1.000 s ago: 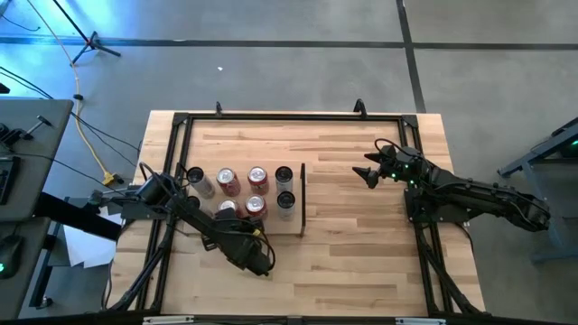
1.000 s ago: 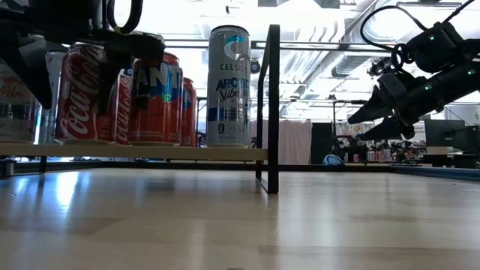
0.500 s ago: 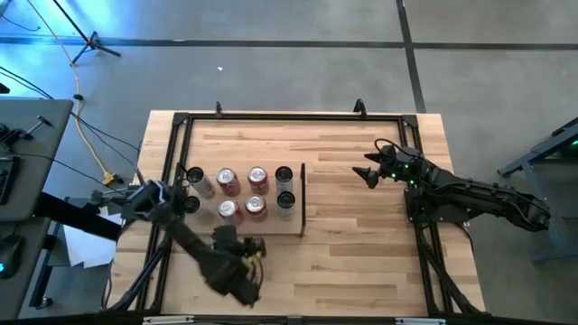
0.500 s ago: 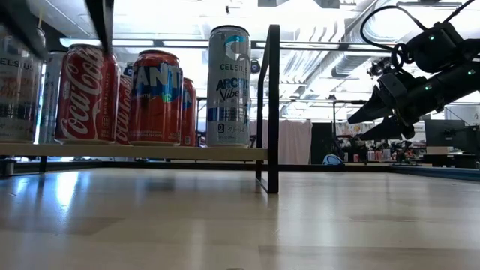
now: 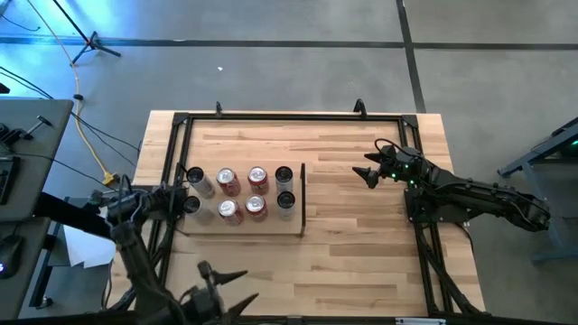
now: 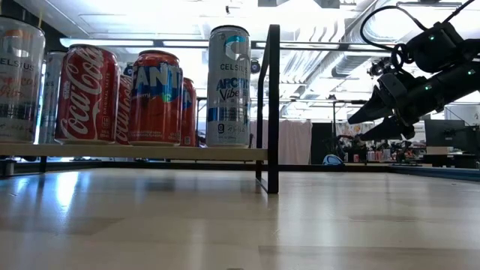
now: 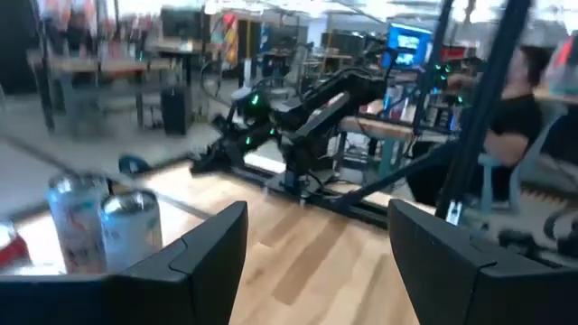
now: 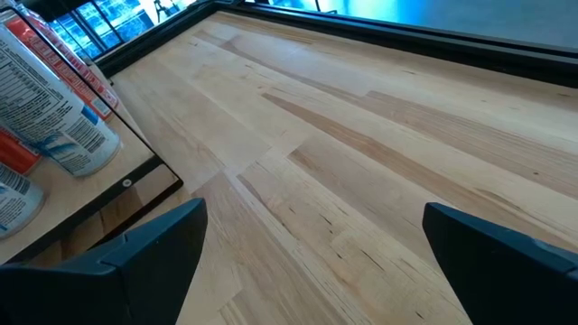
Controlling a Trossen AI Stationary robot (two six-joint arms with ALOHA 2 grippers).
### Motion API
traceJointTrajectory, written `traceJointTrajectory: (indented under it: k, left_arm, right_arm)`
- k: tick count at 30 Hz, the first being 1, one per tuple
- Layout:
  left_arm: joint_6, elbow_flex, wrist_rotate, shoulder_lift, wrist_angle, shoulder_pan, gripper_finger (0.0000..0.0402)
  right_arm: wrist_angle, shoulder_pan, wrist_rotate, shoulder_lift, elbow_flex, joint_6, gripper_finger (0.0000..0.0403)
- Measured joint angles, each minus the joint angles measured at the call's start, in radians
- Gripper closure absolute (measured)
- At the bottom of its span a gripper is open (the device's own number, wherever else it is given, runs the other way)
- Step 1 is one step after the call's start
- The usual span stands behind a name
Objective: Place canned beverage on shelf
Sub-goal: Return to Home Position
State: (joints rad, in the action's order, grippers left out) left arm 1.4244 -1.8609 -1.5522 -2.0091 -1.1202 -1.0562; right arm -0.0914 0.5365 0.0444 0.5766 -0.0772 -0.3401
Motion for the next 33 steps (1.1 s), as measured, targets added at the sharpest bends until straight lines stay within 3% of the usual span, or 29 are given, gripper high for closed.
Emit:
traceJointTrajectory:
  k: [3, 8, 13, 16, 20, 22, 25, 30, 33]
  left_arm:
    - [-0.165, 0.007, -0.010, 0.004, 0.062, -0.015, 0.0163]
    - [-0.172, 0.007, 0.002, 0.013, 0.073, -0.035, 0.0163]
    - [-0.249, 0.007, 0.122, 0.012, 0.204, -0.033, 0.0163]
    - [-0.527, 0.008, 0.256, 0.002, 0.487, -0.012, 0.0163]
    - [-1.105, 0.008, 0.563, -0.020, 0.957, 0.042, 0.0163]
    - [-1.304, 0.008, 0.730, -0.023, 1.067, 0.067, 0.0163]
    - [-1.404, 0.007, 0.879, -0.022, 1.097, 0.104, 0.0163]
    - [-1.362, 0.007, 0.914, -0.023, 1.013, 0.181, 0.0163]
    - [-1.417, 0.008, 1.110, -0.023, 1.032, 0.230, 0.0163]
  right_arm:
    - [0.000, 0.000, 0.000, 0.000, 0.000, 0.000, 0.0004]
    - [0.006, 0.000, 0.000, 0.000, 0.000, 0.000, 0.0004]
    - [0.008, 0.000, 0.000, 0.000, 0.000, 0.000, 0.0004]
    - [0.009, 0.000, 0.000, 0.000, 0.000, 0.000, 0.0004]
    - [0.009, 0.000, 0.000, 0.000, 0.000, 0.000, 0.0004]
    - [0.009, 0.000, 0.000, 0.000, 0.000, 0.000, 0.0004]
    - [0.009, 0.000, 0.000, 0.000, 0.000, 0.000, 0.0004]
    - [0.009, 0.000, 0.000, 0.000, 0.000, 0.000, 0.0004]
    - [0.014, 0.000, 0.000, 0.000, 0.000, 0.000, 0.0004]
